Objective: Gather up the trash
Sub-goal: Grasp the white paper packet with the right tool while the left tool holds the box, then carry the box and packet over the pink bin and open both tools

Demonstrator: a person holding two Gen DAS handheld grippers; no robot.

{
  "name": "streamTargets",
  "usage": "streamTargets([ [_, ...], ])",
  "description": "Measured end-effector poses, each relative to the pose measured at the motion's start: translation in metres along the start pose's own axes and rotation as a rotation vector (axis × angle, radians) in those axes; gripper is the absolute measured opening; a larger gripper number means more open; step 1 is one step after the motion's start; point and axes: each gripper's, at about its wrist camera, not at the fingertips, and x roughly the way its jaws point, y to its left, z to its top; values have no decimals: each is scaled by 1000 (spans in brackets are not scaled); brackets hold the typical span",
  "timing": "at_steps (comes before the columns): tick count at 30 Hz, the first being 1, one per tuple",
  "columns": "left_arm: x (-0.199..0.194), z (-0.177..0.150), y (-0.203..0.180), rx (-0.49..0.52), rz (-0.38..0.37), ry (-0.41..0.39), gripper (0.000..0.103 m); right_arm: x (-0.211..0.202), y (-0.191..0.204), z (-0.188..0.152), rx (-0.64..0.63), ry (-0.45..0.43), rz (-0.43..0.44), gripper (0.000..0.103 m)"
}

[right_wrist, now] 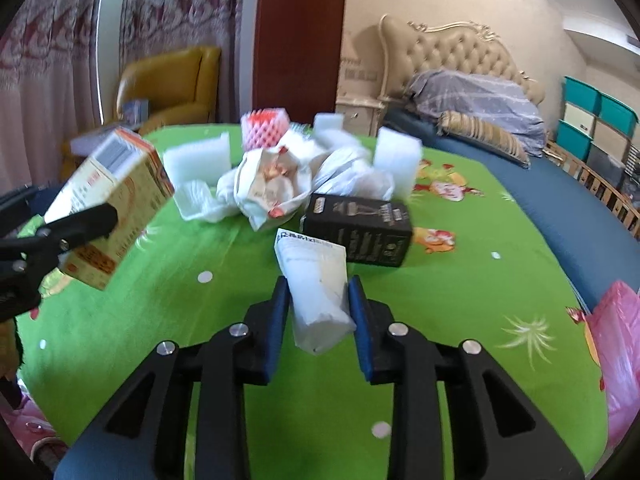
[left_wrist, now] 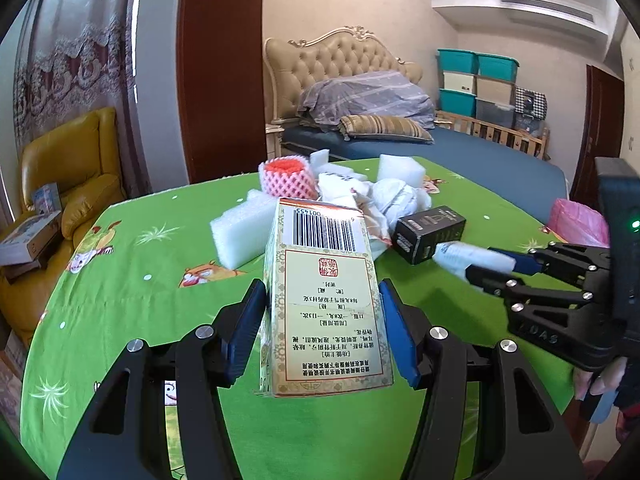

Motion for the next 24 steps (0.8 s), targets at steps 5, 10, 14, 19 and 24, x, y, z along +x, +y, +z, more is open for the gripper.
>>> streamTargets([
  [5,-1,2,-12,18,-13,-5,55,-20,-13,-6,31,-48,-10,28],
  [10,-3,4,-23,42,-31,-11,55,-33,-18,-12,55,-75,-4,28],
  [14,-2,5,-33,65,-40,-9,55,-40,-21,-16,63,-87,-7,28],
  [19,0,5,-42,83,-46,-8,55,-46,-26,-21,80,-95,-14,28],
  [24,-1,5,-44,92,-47,-13,55,-52,-33,-23,102,-108,-25,28],
])
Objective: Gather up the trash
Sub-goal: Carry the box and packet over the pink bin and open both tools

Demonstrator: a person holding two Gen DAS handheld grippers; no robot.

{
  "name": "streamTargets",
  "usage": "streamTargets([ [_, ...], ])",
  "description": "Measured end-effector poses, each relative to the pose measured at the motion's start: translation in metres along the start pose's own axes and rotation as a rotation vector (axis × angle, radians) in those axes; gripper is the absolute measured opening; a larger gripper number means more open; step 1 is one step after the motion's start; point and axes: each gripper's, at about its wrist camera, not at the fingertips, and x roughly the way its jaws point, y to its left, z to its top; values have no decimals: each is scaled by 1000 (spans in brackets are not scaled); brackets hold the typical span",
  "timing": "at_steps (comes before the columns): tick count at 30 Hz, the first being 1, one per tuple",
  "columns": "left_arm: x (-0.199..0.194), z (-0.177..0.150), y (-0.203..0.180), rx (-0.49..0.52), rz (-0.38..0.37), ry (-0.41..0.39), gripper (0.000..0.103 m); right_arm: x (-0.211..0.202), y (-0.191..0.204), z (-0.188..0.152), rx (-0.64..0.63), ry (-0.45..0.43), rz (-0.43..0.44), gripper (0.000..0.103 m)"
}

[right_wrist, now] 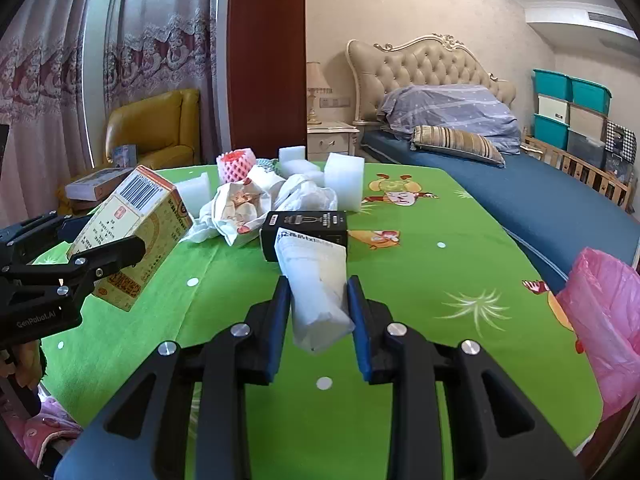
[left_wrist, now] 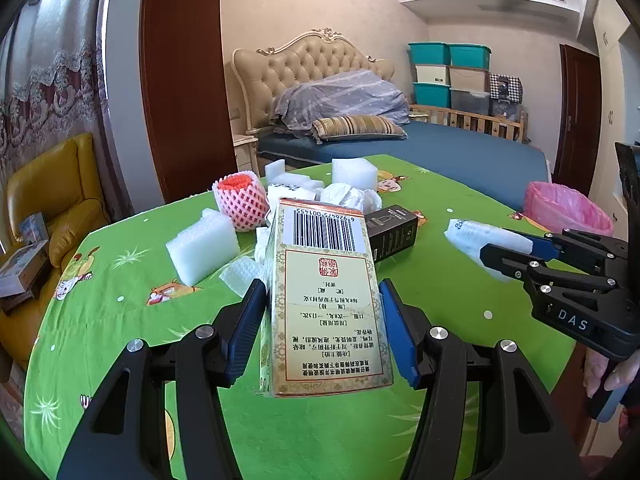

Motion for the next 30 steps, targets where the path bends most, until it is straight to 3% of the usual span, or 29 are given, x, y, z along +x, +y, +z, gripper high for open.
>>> streamTargets([
  [12,-1,1,-13,31,-1,-18,55,-19,-12,-1,6,-47,-46,28],
  [30,18,19,-70,155,-56,-36,55,-38,-69,-9,103,-71,-149,29],
])
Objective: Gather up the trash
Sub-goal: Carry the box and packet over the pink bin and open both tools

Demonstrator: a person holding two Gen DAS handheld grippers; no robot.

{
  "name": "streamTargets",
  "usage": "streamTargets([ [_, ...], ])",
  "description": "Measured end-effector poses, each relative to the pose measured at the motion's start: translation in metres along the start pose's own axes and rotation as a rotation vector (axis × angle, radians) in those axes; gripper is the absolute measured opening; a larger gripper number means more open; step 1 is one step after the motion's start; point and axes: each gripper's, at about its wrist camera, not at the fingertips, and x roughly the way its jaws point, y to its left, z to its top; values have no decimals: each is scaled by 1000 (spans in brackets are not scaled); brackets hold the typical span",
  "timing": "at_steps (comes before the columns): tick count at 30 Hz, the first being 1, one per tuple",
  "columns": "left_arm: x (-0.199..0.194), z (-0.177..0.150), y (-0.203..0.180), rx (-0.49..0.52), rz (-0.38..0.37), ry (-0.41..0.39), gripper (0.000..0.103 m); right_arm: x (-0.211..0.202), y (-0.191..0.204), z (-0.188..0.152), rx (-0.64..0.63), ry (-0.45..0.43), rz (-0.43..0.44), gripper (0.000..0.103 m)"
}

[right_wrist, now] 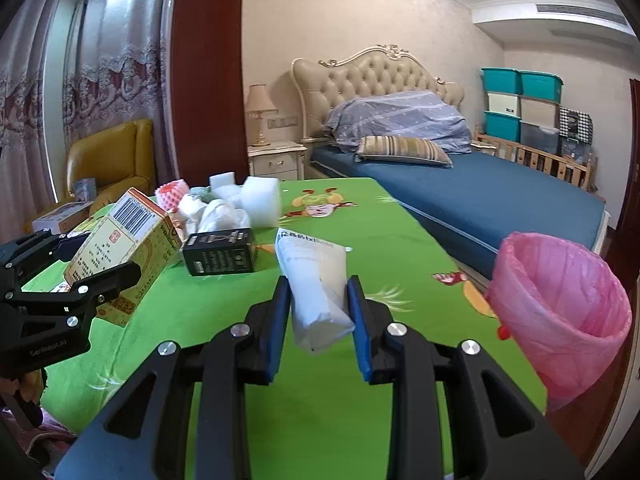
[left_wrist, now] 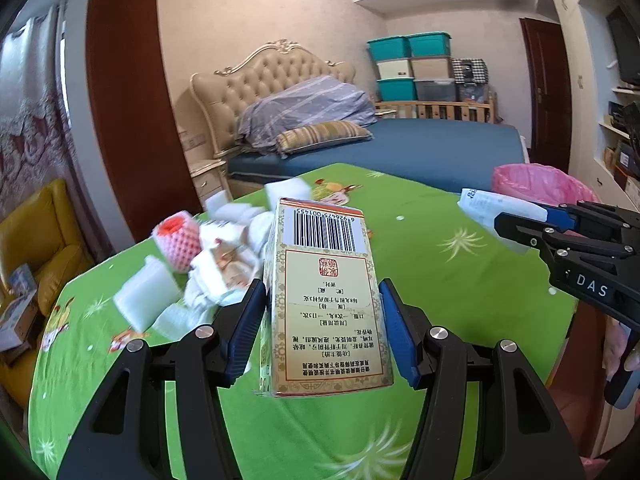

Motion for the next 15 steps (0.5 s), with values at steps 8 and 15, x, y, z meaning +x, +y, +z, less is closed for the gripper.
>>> streamTargets([
  [8,10,17,-32,42,-54,-16,55,-11,-26,-1,18,-22,-69,29],
  [15,22,29,-58,69,-97,-19,55,-21,-60,-4,58,-38,-128,29],
])
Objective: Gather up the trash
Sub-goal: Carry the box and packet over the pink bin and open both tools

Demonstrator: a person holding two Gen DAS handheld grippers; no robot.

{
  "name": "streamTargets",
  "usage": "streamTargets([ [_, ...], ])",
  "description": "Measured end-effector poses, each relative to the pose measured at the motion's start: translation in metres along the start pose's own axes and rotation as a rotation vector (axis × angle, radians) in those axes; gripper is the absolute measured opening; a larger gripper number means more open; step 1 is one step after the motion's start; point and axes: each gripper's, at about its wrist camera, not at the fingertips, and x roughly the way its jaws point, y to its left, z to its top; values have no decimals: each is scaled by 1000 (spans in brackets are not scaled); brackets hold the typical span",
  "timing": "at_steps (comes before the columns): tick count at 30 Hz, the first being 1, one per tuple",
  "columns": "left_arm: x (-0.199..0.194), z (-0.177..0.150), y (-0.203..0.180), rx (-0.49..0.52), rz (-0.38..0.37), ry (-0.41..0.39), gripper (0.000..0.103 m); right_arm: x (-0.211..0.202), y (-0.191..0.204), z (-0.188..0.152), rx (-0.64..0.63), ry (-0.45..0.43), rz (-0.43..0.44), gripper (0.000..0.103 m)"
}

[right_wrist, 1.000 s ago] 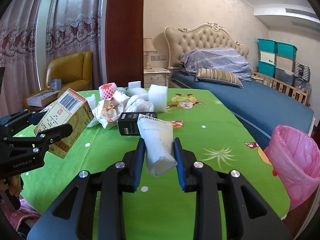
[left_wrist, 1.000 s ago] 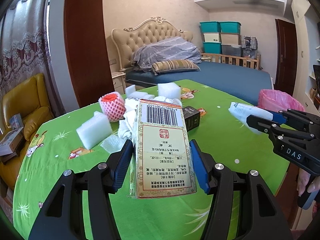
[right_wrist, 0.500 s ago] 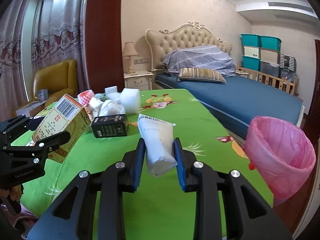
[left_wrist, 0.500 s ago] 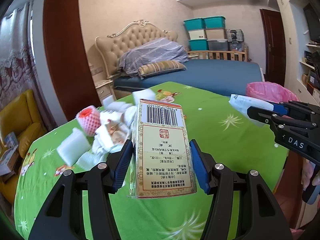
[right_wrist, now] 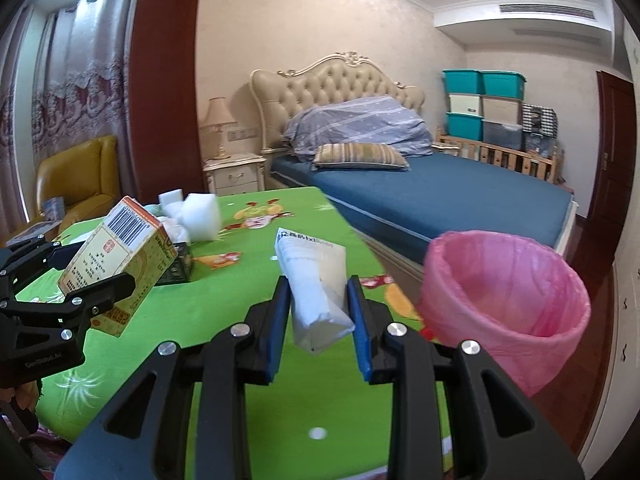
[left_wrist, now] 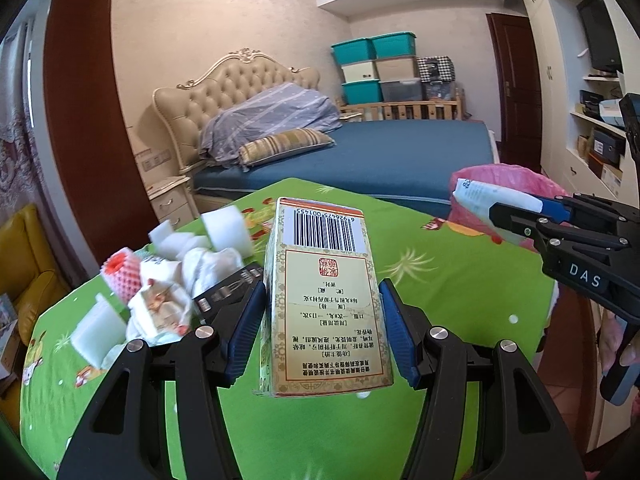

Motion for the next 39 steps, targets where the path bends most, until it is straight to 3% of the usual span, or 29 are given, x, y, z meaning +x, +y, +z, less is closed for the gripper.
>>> streamTargets([
  [7,17,17,-24,16,-71,1,55,-7,-38,0,33,-18,-73,29],
  [20,65,85,-99,16,-365,-50,55,-26,-140,-4,86,-54,-240,29],
  [32,127,138,-168,33,-437,-45,56,2,-212,0,158,-63,-283,31],
  [36,143,145,-182,49,-444,-45,58,18,-221,5,145,-60,-293,38],
  [37,147,145,-183,46,-440,-43,61,20,-224,5,144,-64,-292,54],
  [39,149,146,-178,18,-439,-34,77,22,-227,4,147,-66,-299,74],
])
